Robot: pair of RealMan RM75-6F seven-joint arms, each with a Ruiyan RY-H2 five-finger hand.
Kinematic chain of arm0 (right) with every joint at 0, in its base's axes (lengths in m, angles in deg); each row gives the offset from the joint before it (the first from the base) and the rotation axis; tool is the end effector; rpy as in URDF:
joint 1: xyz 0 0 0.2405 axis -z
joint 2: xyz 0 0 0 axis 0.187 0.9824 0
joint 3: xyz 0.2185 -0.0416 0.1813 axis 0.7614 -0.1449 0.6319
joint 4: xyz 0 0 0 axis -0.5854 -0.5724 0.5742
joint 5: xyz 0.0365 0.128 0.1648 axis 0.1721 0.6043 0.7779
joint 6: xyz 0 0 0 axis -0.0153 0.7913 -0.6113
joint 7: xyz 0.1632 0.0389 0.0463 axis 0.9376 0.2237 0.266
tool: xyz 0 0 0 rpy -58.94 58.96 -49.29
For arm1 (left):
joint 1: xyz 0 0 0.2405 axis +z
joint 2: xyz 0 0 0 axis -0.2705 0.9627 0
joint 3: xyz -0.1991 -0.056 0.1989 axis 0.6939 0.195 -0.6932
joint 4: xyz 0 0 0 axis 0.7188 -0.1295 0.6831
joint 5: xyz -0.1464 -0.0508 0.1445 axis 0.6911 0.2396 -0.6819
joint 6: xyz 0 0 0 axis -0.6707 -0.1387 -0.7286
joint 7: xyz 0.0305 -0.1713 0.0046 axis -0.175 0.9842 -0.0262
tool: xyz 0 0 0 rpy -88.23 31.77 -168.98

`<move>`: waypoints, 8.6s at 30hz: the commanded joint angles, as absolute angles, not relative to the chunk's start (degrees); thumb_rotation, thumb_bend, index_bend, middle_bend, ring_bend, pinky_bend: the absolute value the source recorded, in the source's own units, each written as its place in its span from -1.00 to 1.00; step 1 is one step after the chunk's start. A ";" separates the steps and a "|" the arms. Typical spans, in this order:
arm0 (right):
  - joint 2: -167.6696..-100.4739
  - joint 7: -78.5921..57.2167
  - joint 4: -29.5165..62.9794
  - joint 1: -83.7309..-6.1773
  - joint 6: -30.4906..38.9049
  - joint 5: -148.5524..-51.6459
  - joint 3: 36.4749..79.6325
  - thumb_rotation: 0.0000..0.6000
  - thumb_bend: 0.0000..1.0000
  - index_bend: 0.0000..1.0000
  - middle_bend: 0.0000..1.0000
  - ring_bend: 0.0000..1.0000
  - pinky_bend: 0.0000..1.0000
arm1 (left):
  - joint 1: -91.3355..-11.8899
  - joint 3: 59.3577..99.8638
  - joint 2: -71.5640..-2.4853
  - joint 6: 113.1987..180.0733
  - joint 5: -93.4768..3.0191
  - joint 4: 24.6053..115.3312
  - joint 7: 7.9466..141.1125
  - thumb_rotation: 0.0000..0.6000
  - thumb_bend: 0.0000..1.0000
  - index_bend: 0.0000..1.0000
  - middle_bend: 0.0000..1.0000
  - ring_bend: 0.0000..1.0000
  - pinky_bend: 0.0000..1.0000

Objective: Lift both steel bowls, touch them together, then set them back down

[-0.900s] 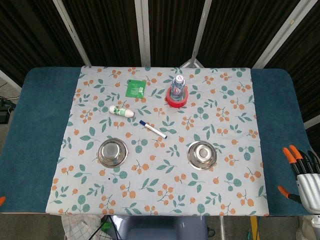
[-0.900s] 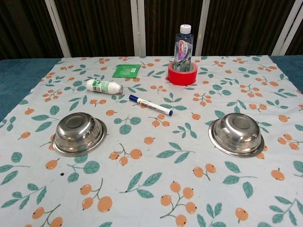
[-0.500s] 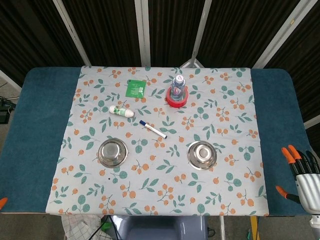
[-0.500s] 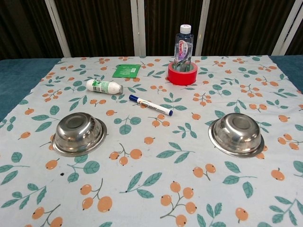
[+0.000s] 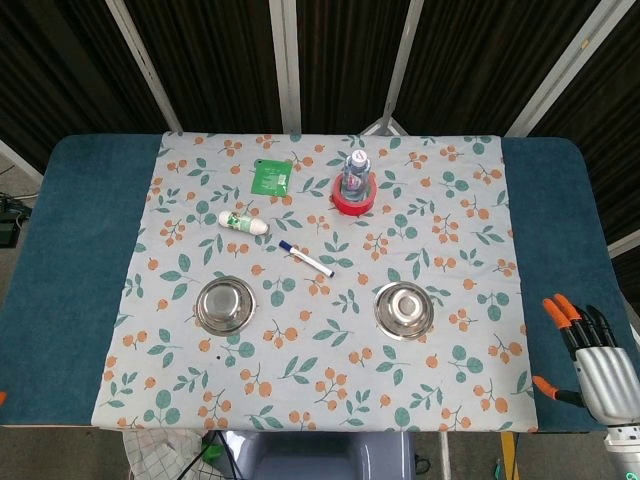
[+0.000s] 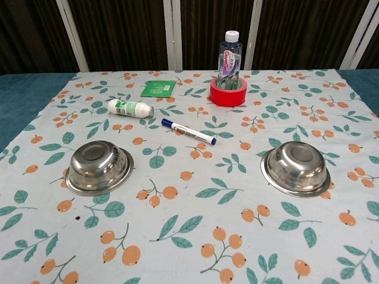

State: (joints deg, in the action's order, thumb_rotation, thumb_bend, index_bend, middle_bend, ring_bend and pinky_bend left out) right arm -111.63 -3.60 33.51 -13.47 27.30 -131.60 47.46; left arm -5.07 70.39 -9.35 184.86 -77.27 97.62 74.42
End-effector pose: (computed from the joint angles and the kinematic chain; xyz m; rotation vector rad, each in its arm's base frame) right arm -0.3349 -0.1880 0.1787 1.4749 -0.9499 0.9849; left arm -0.3268 0.1082 0.2381 -1.2175 -0.8225 -0.8867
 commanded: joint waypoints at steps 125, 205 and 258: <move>-132.24 -43.17 40.81 -50.50 -1.21 -85.51 54.11 1.00 -0.95 -0.31 -0.48 -0.20 -1.00 | -32.16 78.38 -11.97 146.80 -53.24 122.92 40.30 1.00 -1.00 -0.71 -1.00 -1.00 -0.98; -120.38 -34.45 43.68 -46.41 -0.39 -88.02 54.77 1.00 -0.95 -0.31 -0.48 -0.20 -0.98 | -59.64 76.15 -41.26 144.96 -23.21 94.50 35.40 1.00 -0.91 -0.34 -0.49 -0.54 -0.22; -127.16 48.34 38.92 -45.38 0.89 -118.32 62.46 1.00 -0.95 -0.14 -0.48 -0.20 -0.98 | -48.67 82.97 -58.28 165.20 -74.98 67.39 121.94 1.00 -0.91 -0.30 -0.55 -0.61 -0.22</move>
